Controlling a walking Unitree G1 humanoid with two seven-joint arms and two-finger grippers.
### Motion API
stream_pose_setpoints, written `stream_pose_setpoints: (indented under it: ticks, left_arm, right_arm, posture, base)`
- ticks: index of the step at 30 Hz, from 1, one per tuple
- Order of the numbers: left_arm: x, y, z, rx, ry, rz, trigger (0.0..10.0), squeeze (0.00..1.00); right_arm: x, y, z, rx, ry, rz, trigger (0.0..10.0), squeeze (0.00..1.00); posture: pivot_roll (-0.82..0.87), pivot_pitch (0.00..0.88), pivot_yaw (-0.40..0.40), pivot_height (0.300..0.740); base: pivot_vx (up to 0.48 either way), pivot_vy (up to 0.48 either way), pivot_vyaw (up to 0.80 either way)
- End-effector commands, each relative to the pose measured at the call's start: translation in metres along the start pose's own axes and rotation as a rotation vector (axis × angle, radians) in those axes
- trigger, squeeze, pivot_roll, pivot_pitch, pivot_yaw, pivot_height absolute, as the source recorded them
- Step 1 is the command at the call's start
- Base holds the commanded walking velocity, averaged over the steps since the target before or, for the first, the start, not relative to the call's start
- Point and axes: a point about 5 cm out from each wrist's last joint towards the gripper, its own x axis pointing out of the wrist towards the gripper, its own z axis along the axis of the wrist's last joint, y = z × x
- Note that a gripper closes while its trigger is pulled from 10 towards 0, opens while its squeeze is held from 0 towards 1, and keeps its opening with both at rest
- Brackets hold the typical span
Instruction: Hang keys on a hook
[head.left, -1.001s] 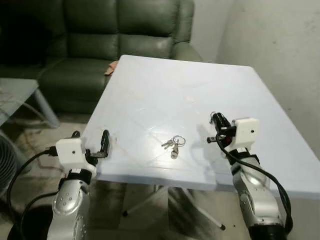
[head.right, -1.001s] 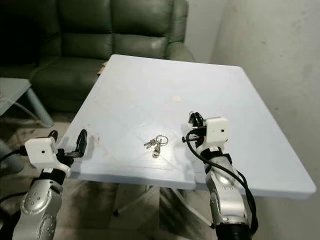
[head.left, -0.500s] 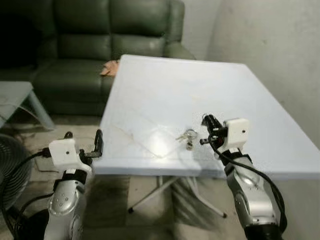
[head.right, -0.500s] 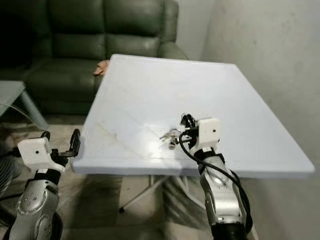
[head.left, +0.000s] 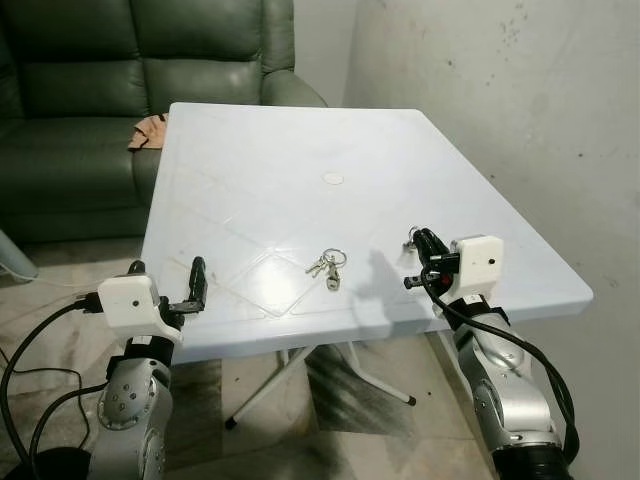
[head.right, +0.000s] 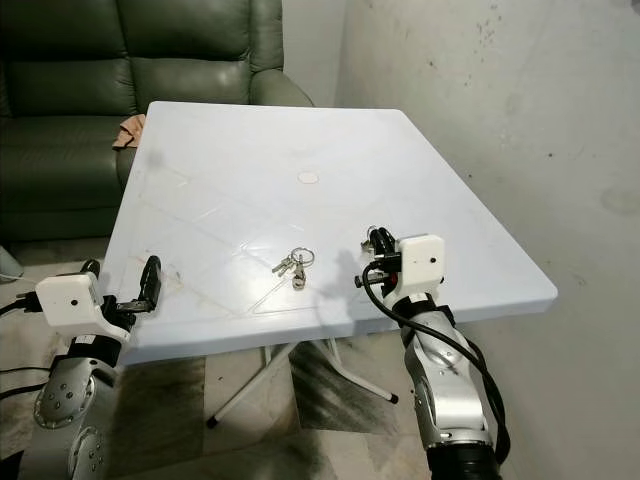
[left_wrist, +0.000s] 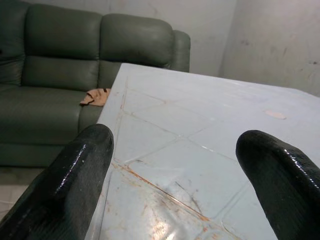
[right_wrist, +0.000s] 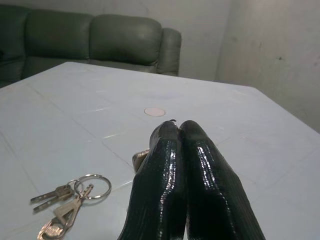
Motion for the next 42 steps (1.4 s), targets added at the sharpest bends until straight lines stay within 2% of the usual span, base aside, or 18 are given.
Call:
stream_pose_setpoints:
  ticks: [1, 15, 24, 28, 34, 39, 42]
  left_arm:
    - [0.0021, 0.0002, -0.0001, 0.012, 0.004, -0.016, 10.0, 0.00]
    - [0.0055, 0.0047, 0.0041, 0.016, -0.010, -0.013, 10.0, 0.00]
    - [0.0078, 0.0014, 0.0053, 0.005, -0.017, -0.033, 10.0, 0.00]
    - [0.0091, 0.0004, 0.0069, 0.027, -0.021, -0.048, 10.0, 0.00]
    - [0.0082, -0.0006, 0.0069, 0.012, -0.015, -0.057, 10.0, 0.00]
    - [0.0085, 0.0006, 0.0076, -0.041, -0.019, -0.022, 10.0, 0.00]
    - [0.0080, 0.0005, 0.0077, -0.014, -0.019, -0.034, 10.0, 0.00]
  right_arm:
    - [0.0029, -0.0015, 0.0015, -0.008, 0.001, 0.004, 10.0, 0.00]
    - [0.0078, -0.0012, 0.0041, -0.015, -0.002, 0.000, 10.0, 0.00]
    - [0.0094, -0.0014, 0.0051, -0.017, -0.005, -0.005, 10.0, 0.00]
    - [0.0097, 0.0011, 0.0045, -0.013, -0.006, -0.006, 10.0, 0.00]
    - [0.0088, 0.0048, 0.0044, -0.007, -0.008, -0.002, 10.0, 0.00]
    - [0.0077, 0.0038, 0.0034, -0.008, -0.003, -0.005, 10.0, 0.00]
    - [0.0072, 0.0028, 0.0030, -0.011, 0.000, -0.007, 10.0, 0.00]
  posture:
    - [-0.02, 0.000, -0.069, 0.740]
    - [-0.02, 0.000, -0.070, 0.740]
    - [-0.02, 0.000, -0.066, 0.740]
    - [-0.02, 0.000, -0.061, 0.740]
    - [-0.03, 0.000, -0.060, 0.740]
    - [-0.03, 0.000, -0.060, 0.740]
    - [-0.02, 0.000, -0.062, 0.740]
  base:
    - [0.000, 0.000, -0.76]
    - [0.000, 0.000, -0.75]
    - [0.000, 0.000, -0.75]
    - [0.000, 0.000, -0.75]
    - [0.000, -0.151, -0.75]
    - [0.000, -0.094, -0.74]
    - [0.000, 0.000, -0.75]
